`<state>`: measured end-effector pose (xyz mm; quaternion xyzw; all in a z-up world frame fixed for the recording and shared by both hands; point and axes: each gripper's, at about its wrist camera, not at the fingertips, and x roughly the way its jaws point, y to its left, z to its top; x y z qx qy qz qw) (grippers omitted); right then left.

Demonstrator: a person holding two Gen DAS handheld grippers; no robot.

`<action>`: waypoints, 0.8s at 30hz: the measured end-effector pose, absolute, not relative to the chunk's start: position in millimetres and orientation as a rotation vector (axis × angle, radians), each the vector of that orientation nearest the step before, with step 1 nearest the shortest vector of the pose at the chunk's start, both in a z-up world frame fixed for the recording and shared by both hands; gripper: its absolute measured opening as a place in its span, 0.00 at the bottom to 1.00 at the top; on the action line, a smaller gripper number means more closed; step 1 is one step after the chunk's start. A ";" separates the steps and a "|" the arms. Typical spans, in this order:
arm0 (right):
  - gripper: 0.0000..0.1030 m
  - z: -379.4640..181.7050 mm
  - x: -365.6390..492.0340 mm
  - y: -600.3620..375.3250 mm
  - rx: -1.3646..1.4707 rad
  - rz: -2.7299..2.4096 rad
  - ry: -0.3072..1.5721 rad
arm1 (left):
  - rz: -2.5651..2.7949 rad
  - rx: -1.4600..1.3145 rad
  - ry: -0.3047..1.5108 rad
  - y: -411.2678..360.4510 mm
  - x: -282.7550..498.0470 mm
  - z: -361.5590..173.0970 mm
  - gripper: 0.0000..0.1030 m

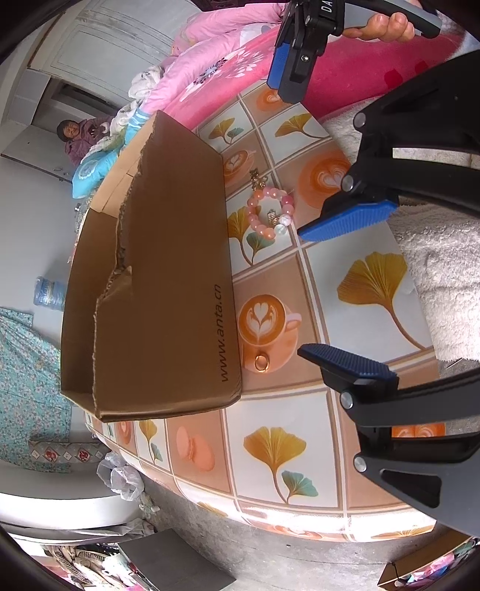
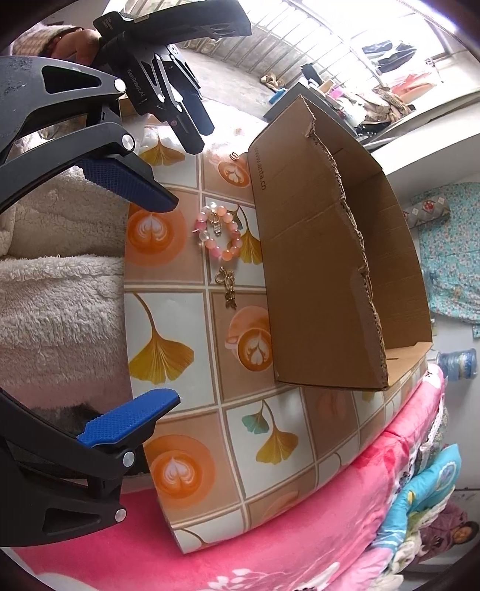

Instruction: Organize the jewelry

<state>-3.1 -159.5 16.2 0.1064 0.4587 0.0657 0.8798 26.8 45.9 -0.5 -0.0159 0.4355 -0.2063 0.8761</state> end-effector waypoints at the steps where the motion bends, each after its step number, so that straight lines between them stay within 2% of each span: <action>1: 0.90 15.9 -4.0 -162.9 0.235 0.136 0.953 | -0.432 -0.030 0.908 43.9 26.7 0.1 0.54; 24: 0.90 28.1 -4.9 -164.0 0.224 0.171 0.907 | -0.423 -0.046 0.861 38.2 19.9 12.3 0.54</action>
